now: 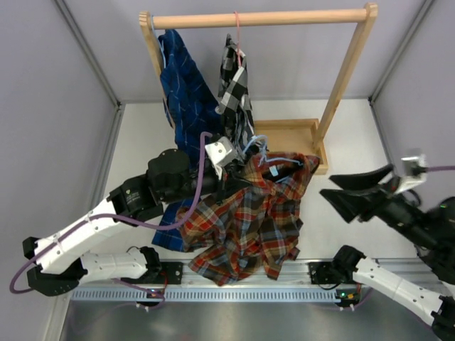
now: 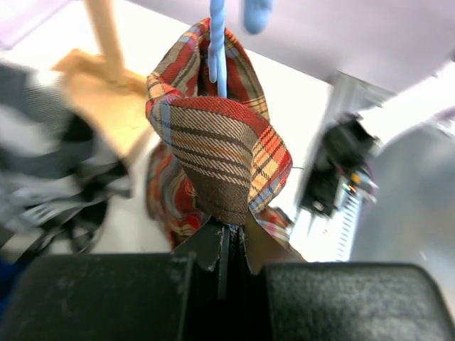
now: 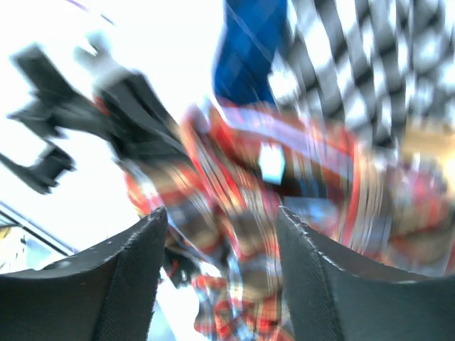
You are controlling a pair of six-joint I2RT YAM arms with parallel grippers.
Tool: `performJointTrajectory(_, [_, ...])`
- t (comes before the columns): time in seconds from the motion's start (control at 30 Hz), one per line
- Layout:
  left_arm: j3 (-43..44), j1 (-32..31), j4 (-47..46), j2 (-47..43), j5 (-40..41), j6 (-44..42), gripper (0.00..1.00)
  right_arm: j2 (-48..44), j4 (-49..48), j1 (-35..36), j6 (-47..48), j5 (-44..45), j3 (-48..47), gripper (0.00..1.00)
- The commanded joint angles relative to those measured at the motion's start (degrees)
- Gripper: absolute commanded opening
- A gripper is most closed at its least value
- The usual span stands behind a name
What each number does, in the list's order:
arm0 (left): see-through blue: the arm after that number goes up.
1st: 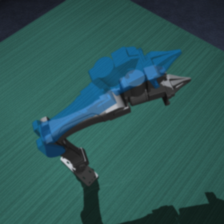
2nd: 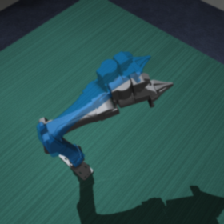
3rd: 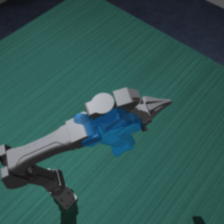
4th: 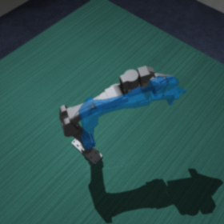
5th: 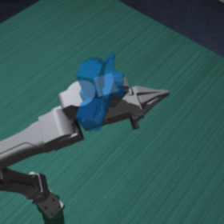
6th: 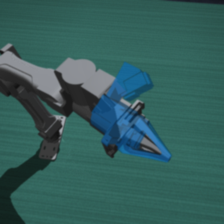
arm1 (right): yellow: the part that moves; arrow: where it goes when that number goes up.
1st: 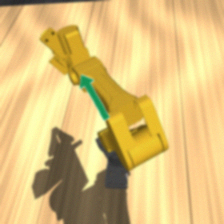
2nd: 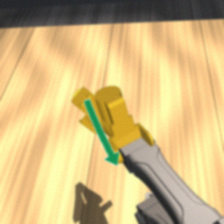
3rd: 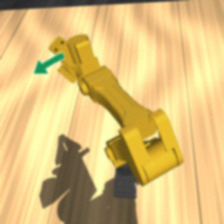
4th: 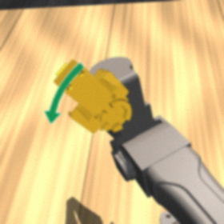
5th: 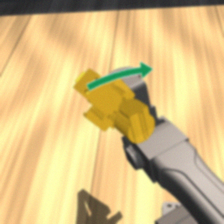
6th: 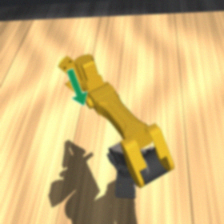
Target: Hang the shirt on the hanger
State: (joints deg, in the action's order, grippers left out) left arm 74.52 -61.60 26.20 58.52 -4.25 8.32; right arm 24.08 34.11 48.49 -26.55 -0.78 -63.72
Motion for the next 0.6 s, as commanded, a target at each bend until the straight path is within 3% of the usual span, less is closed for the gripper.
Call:
performJointTrajectory(0.0, [0.0, -0.1, -7.6, 0.5, -14.8, -4.1, 0.0, 0.4, 8.4, 1.0, 8.2, -3.1, -6.8, 0.63])
performJointTrajectory(0.13, [0.6, -0.1, -9.4, 3.8, -29.9, -3.5, 0.0, 10.6, 8.4, 1.0, 15.2, -15.9, -12.4, 0.65])
performJointTrajectory(0.27, [1.2, -0.2, -10.5, 6.4, -38.8, -3.4, 0.0, 17.5, 4.5, 1.0, 19.4, -25.7, -14.2, 0.68])
performJointTrajectory(0.43, [0.7, -0.2, -10.5, 7.5, -38.3, -3.7, 0.0, 21.3, -2.4, 1.0, 21.1, -37.4, -13.4, 0.64])
performJointTrajectory(0.53, [0.4, -0.2, -10.5, 8.0, -39.7, -3.7, 0.0, 22.2, -4.7, 0.9, 21.4, -39.4, -12.2, 0.48])
performJointTrajectory(0.57, [0.4, -0.3, -10.4, 8.4, -40.0, -3.7, 0.0, 22.4, -5.1, 0.9, 21.4, -39.7, -11.5, 0.3])
